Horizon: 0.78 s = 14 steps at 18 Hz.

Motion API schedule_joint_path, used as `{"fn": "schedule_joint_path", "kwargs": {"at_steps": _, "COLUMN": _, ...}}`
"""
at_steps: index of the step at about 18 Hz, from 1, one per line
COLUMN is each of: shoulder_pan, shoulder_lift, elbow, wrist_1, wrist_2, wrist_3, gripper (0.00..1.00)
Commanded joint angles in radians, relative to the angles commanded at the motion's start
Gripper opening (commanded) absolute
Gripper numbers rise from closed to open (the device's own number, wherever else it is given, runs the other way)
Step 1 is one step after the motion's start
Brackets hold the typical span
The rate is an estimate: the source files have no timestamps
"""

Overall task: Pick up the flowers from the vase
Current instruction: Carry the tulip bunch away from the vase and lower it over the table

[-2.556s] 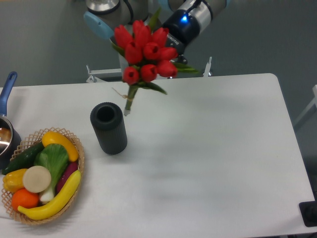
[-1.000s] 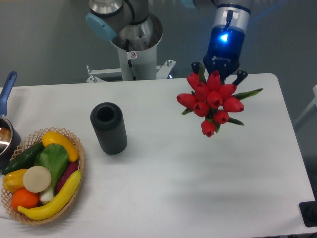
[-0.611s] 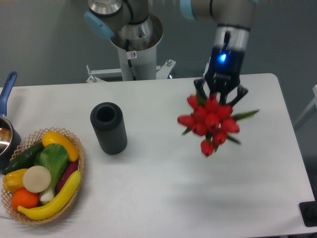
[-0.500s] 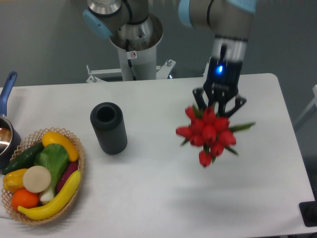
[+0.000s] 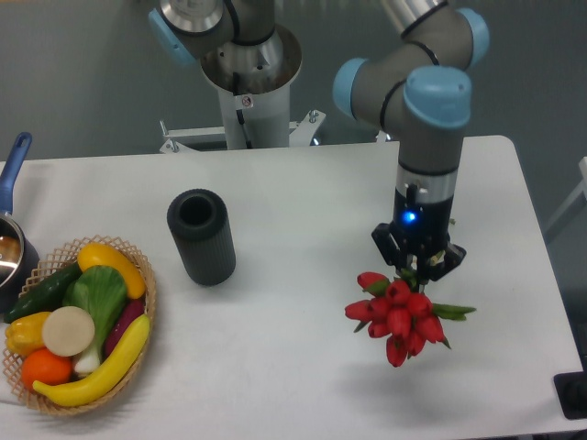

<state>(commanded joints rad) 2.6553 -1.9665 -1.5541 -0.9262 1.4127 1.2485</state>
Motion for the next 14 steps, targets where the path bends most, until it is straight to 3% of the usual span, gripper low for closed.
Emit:
{"fn": "schedule_joint_path", "kwargs": {"at_steps": 4, "shoulder_pan": -0.011, "shoulder_lift": -0.023, "elbow": 0.058, "wrist_1": -0.101, "wrist_2": 0.048, "wrist_3": 0.015, "gripper": 0.16}}
{"fn": "schedule_joint_path", "kwargs": {"at_steps": 8, "shoulder_pan": -0.023, "shoulder_lift": -0.046, "elbow": 0.152, "wrist_1": -0.252, "wrist_2": 0.104, "wrist_3": 0.066, "gripper": 0.17}}
{"fn": "schedule_joint_path", "kwargs": {"at_steps": 10, "shoulder_pan": -0.026, "shoulder_lift": -0.049, "elbow": 0.17, "wrist_1": -0.281, "wrist_2": 0.118, "wrist_3": 0.066, "gripper": 0.17}}
{"fn": "schedule_joint_path", "kwargs": {"at_steps": 14, "shoulder_pan": -0.037, "shoulder_lift": -0.055, "elbow": 0.17, "wrist_1": -0.281, "wrist_2": 0.134, "wrist_3": 0.066, "gripper": 0.17}}
